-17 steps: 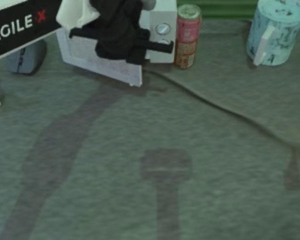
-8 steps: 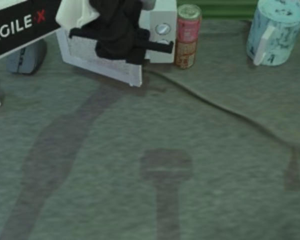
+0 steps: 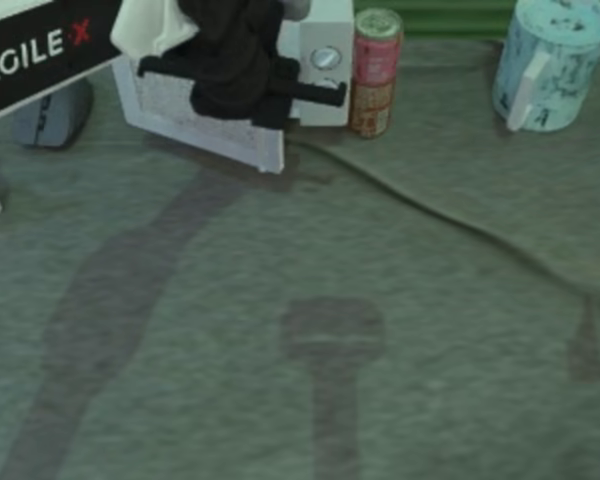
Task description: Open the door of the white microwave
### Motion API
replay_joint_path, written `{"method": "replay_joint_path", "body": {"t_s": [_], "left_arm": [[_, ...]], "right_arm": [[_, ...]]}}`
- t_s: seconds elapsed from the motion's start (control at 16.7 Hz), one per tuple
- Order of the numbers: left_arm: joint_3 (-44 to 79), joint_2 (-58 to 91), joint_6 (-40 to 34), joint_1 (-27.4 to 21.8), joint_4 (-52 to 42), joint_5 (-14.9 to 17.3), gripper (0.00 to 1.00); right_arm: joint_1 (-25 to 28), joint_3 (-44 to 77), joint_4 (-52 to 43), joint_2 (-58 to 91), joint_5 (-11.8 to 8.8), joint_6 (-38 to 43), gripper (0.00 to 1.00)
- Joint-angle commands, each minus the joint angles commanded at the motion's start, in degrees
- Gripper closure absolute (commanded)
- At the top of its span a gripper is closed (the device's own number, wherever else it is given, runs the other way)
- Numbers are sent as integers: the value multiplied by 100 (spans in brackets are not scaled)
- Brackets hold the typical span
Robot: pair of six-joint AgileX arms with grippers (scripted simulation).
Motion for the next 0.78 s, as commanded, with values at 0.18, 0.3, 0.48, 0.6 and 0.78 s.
{"method": "replay_joint_path", "body": {"t_s": [0.18,0.3,0.48,0.6,0.78], "left_arm": [[0,0,0,0,0,0,100],[-14,19,-23,-36,2,38,100],[-186,-120,171,14,74,132,100],[-431,-295,425,93,162,261,100],[-689,-483,705,174,259,404,100]], "right_arm": [[0,0,0,0,0,0,0],[0,0,0,0,0,0,0],[0,0,0,0,0,0,0],[0,0,0,0,0,0,0],[0,0,0,0,0,0,0]]}}
